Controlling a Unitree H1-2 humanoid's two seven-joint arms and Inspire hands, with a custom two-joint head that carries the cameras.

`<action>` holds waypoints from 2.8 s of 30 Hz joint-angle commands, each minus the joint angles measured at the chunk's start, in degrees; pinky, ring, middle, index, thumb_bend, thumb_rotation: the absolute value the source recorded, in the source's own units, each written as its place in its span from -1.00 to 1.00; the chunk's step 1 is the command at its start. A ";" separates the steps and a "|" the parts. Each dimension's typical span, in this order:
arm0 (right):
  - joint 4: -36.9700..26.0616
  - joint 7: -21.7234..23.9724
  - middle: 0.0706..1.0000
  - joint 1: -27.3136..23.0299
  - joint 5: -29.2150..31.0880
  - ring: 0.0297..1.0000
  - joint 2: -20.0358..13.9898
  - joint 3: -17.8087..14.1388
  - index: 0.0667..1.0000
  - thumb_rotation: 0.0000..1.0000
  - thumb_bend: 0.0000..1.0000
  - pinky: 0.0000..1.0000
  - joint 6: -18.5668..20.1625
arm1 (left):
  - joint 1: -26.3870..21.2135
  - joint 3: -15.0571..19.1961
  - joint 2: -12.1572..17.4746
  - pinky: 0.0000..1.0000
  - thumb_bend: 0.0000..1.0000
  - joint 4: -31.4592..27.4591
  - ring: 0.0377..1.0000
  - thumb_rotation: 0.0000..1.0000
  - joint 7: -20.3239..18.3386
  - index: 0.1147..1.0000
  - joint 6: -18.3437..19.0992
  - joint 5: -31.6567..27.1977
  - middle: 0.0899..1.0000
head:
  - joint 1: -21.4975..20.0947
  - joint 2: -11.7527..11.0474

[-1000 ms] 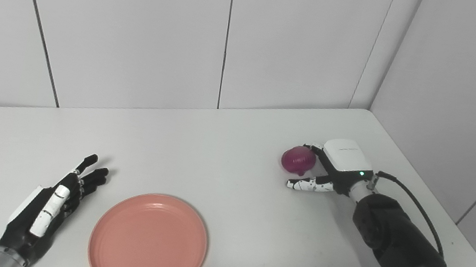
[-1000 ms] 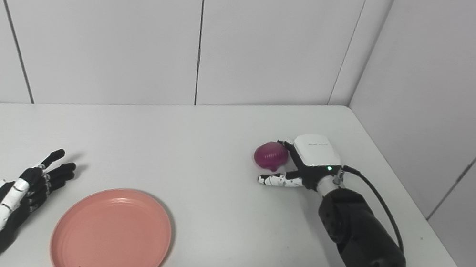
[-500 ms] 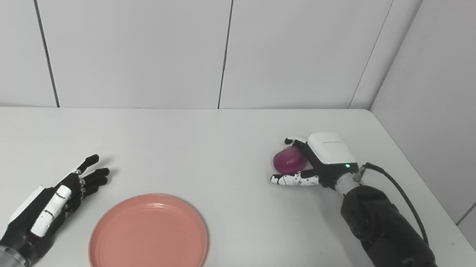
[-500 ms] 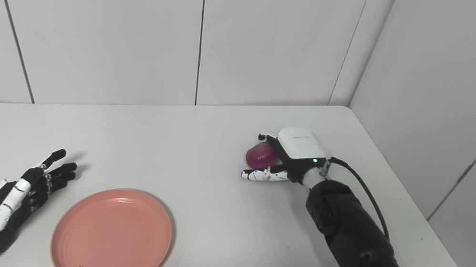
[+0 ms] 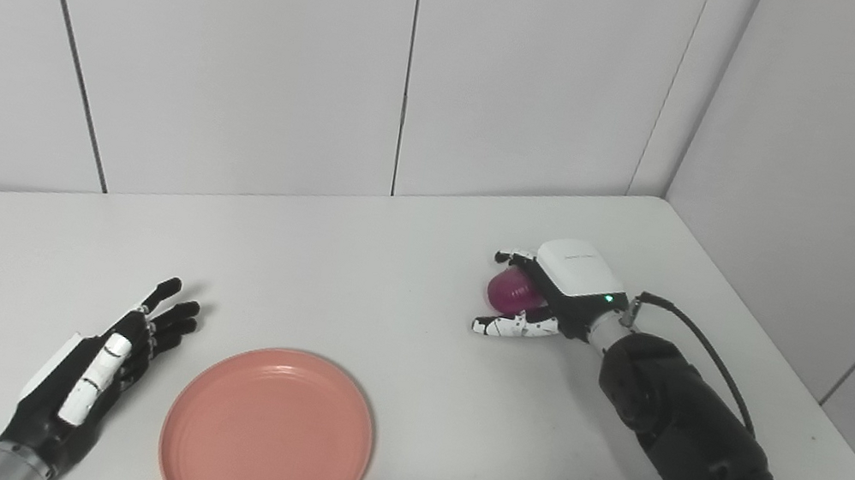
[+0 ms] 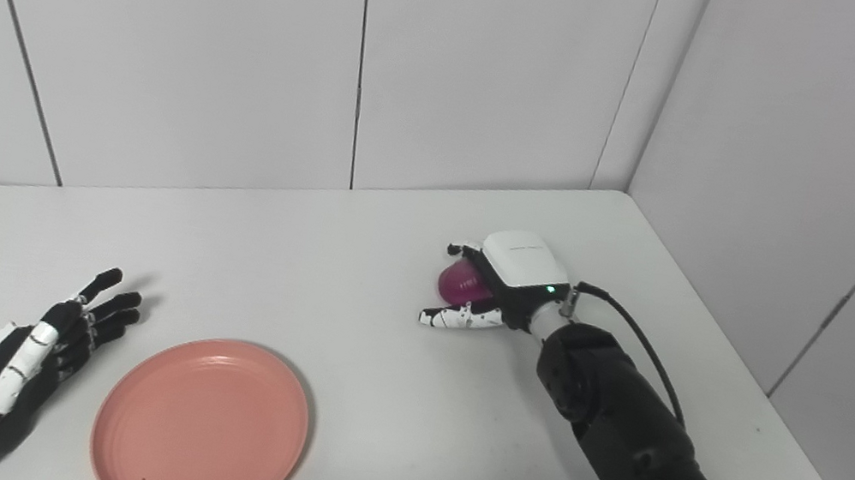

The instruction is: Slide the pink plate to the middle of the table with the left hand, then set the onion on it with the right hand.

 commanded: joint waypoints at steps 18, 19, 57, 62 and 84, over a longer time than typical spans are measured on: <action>5.62 -1.06 -0.37 -1.95 -2.17 -0.46 -1.22 0.48 -0.21 0.56 0.30 -0.54 0.05 | 1.69 -0.31 -0.80 0.91 0.33 -0.03 0.80 0.95 -0.24 0.90 0.24 -1.08 0.80 | -0.24 0.61; 5.81 -1.10 -0.38 -1.95 -2.24 -0.46 -1.23 0.60 -0.22 0.56 0.29 -0.55 0.28 | 1.66 -0.33 -0.77 0.91 0.33 0.08 0.81 0.96 -0.26 0.90 0.16 -1.06 0.80 | -0.24 0.61; -14.63 5.28 -0.36 -4.86 -0.58 -0.45 -0.58 0.67 -0.15 0.81 0.10 -0.53 -3.50 | 1.65 -0.87 -1.27 0.87 0.34 -0.39 0.78 0.92 -0.08 0.91 1.09 -1.00 0.79 | 1.24 1.02; -20.80 7.93 -0.36 -5.59 -1.28 -0.45 1.03 1.26 -0.15 0.86 0.12 -0.53 -3.79 | 1.64 -1.09 -1.87 0.84 0.35 -0.61 0.76 0.91 0.34 0.89 1.02 -0.78 0.77 | 2.38 1.17; -30.85 11.74 -0.50 -0.30 -1.85 -0.63 5.40 3.20 -0.34 0.81 0.10 -0.70 -14.94 | 1.96 -4.55 -7.10 0.83 0.44 -6.86 0.73 0.91 5.54 0.88 6.75 3.39 0.75 | 19.18 5.32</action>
